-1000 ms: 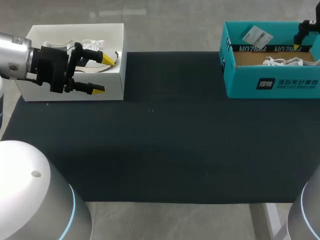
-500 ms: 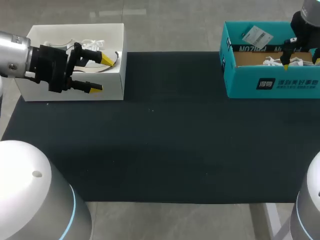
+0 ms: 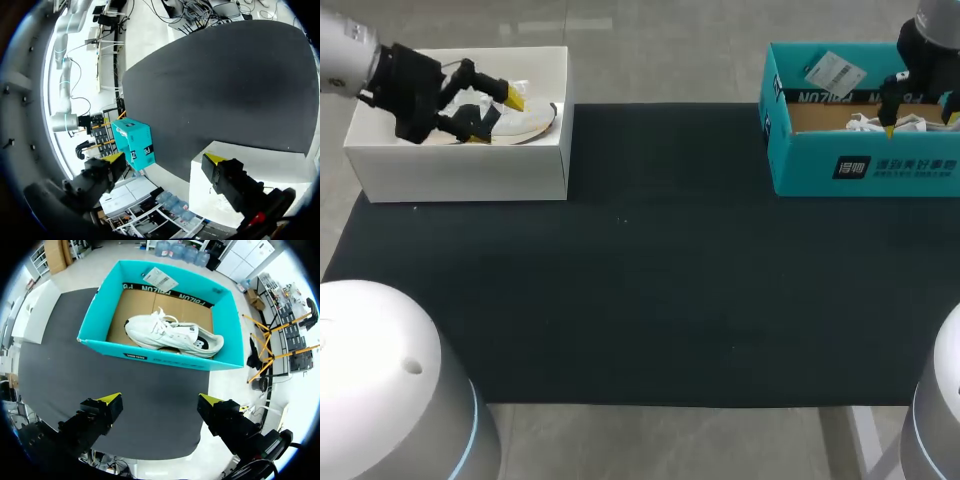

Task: Take the shoe out of the shoebox, open the shoe tongue, remove and reinsert the insole, then place the shoe into the shoebox

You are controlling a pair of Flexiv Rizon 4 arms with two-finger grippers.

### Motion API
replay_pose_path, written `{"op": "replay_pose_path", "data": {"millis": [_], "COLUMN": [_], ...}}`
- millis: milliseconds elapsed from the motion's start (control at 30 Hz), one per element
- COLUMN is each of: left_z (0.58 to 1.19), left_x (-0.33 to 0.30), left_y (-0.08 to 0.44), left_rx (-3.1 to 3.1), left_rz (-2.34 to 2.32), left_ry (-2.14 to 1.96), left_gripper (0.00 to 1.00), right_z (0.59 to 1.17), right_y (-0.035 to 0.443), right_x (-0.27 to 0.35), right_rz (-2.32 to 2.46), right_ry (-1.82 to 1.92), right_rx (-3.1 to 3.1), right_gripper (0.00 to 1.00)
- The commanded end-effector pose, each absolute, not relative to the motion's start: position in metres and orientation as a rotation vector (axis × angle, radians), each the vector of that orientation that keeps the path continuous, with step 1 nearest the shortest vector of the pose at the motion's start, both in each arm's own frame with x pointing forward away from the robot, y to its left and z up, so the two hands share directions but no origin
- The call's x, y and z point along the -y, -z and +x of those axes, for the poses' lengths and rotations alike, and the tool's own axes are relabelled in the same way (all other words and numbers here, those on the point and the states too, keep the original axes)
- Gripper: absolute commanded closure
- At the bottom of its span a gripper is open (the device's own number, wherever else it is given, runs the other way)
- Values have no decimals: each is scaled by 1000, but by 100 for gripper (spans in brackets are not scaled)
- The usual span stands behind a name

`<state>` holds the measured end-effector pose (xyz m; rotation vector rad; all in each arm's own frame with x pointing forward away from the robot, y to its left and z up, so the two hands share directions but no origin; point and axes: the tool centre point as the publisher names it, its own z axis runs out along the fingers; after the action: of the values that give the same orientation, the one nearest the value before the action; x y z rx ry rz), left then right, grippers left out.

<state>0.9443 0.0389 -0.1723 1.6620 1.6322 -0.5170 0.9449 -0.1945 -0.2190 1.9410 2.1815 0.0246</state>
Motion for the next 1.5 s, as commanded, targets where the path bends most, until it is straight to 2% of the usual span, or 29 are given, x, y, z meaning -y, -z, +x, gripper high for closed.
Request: {"op": "replay_pose_path", "data": {"millis": [33,233,600,1333,1500], "left_z": [1018,1055,1098,1098,1106], "left_x": [-42,-60,-107,-107,-132], "left_y": [159,165,170,170,181], "left_rx": [-1717,-1832,-2047,-2047,-2104], "left_rz": [1822,1817,1886,1886,1915], "left_ry": [512,390,415,415,312], "left_gripper": [0,0,0,0,0], "right_z": [944,944,944,944,944], "right_y": [219,219,219,219,219], "right_x": [194,194,194,194,194], "right_rz": [1942,1942,1942,1942,1942], "right_ry": [-25,-25,-25,-25,-25], "right_rx": [-2180,-2180,-2180,-2180,-2180], "right_gripper": [0,0,0,0,0]}}
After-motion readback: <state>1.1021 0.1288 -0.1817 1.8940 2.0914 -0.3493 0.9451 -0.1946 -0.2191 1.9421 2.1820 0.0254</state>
